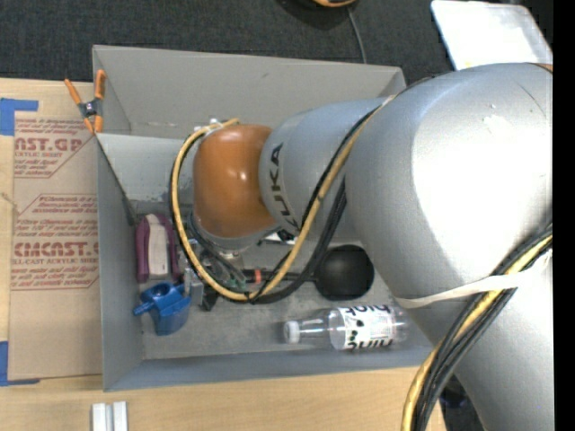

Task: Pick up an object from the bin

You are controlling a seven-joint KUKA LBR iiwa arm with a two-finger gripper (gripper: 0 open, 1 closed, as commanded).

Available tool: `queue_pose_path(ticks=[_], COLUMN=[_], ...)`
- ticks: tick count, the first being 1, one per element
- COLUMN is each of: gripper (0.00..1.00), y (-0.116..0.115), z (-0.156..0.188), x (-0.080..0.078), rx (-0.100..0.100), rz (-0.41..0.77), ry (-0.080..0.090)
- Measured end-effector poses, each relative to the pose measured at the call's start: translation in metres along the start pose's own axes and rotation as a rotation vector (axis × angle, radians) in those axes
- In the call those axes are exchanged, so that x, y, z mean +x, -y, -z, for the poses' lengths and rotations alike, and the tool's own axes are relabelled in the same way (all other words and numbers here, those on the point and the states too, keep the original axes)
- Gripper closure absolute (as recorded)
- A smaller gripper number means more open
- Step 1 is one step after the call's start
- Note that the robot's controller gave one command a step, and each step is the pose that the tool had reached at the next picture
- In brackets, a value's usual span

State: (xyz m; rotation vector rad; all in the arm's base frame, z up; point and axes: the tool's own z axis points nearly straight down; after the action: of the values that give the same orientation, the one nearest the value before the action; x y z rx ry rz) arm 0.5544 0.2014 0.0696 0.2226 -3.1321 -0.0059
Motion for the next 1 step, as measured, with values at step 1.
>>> queue_pose_path(ticks=[1], gripper=[1.00], y=[-0.0001], z=[0.0000], x=[0.0000], rx=[0.000], rz=[0.000], ry=[0.000])
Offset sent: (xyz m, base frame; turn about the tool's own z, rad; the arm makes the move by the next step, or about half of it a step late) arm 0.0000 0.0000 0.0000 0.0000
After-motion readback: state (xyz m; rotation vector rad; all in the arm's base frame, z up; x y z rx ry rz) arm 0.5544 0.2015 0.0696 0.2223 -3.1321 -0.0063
